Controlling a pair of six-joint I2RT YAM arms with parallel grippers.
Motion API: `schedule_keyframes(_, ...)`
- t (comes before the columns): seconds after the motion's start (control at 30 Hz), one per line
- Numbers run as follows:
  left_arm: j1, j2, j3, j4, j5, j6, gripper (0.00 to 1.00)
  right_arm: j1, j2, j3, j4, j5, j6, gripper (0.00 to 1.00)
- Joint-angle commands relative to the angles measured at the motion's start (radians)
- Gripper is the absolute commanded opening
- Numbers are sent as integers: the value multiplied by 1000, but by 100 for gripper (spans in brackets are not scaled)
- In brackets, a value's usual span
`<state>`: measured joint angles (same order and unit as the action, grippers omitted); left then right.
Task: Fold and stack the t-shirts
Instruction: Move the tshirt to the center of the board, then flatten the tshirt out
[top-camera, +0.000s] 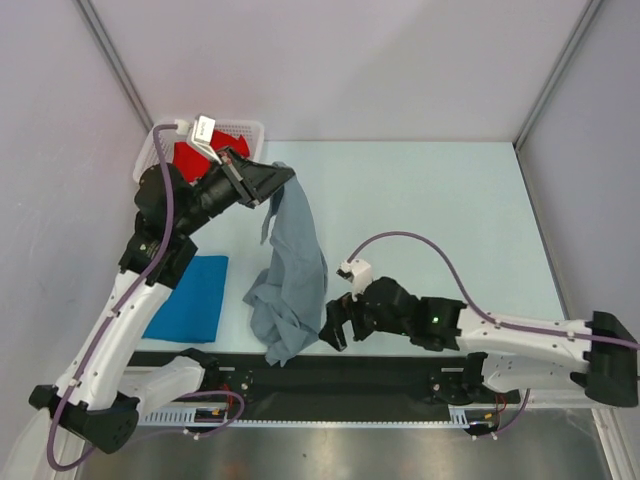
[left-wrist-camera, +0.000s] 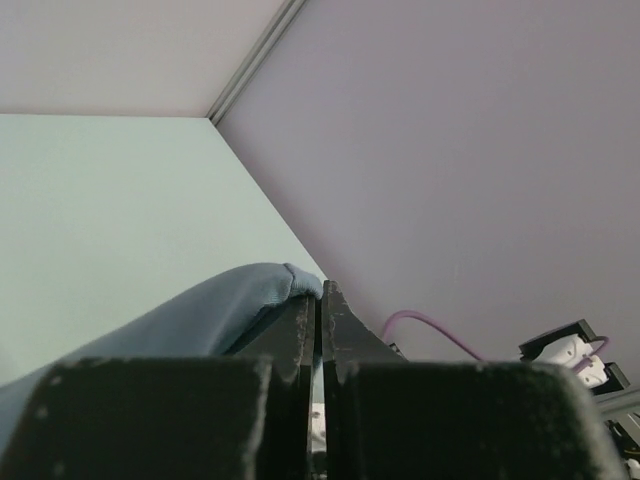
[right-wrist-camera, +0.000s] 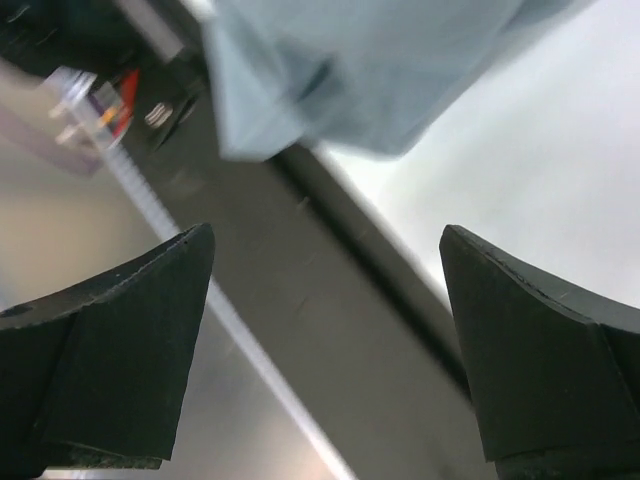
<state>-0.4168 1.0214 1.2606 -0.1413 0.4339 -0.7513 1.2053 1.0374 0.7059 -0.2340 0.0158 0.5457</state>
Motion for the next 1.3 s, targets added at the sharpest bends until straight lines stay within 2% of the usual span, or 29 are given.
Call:
schedule_keyframes(0.0,-10,-49,45,31,22,-6,0,13,91,-9,212,260,-32,100)
schedule_keyframes(0.13,-10,-73,63,0,22,-11,0,8,236,21,269,335,-142,100)
schedule_keyframes(0.17,-8,-78,68,-9,25,-14,0,7,254,15,327,334,-162,100)
schedule_keyframes(0.27,-10,-92,91,-26,31,-22,0,-36,303,-35,461,229,-202,99)
schedule_keyframes(0.33,-10,-96,114,-41,34,-26,0,-49,309,-69,617,162,-217,94)
schedule_keyframes(0.37,-8,-99,123,-53,35,-26,0,-68,314,-92,710,120,-237,86)
schedule_keyframes(0.4,-10,-101,140,-58,37,-26,0,-78,317,-98,746,63,-234,82)
schedule_keyframes(0.43,-10,-101,146,-64,40,-28,0,-88,332,-95,772,27,-231,72)
schedule_keyframes(0.5,-10,-98,161,-72,54,-31,0,-108,346,-79,820,-55,-224,63)
schedule_keyframes(0.53,-10,-96,163,-73,58,-34,0,-112,352,-74,835,-75,-222,52)
schedule_keyframes(0.57,-10,-95,164,-78,63,-37,0,-119,354,-77,879,-109,-217,48)
schedule_keyframes(0.6,-10,-95,166,-81,69,-37,0,-124,355,-80,909,-131,-204,39)
schedule_keyframes(0.63,-10,-98,168,-87,69,-36,0,-125,355,-80,933,-146,-199,18)
schedule_keyframes(0.67,-10,-99,169,-107,66,-30,0,-125,349,-76,932,-154,-193,7)
schedule_keyframes(0.7,-10,-107,172,-119,60,-17,0,-125,340,-56,909,-143,-187,0)
schedule_keyframes(0.8,-10,-116,192,-200,32,35,0,-121,222,-54,741,-18,-162,0)
schedule_keyframes(0.93,-10,-142,178,-311,-27,96,1,-110,-43,-22,426,275,-181,0)
schedule_keyframes(0.97,-10,-150,168,-337,-46,104,0,-112,-90,-5,300,391,-188,0)
schedule_keyframes(1.0,-10,-158,143,-348,-56,112,0,-110,-190,22,241,447,-191,0)
schedule_keyframes(1.07,-10,-178,119,-382,-84,115,0,-116,-264,130,50,601,-220,0)
schedule_keyframes(1.17,-10,-205,66,-391,-55,110,0,-116,-361,277,-94,773,-266,0)
schedule_keyframes(1.27,-29,-227,30,-391,-8,112,0,-109,-453,357,-77,846,-366,0)
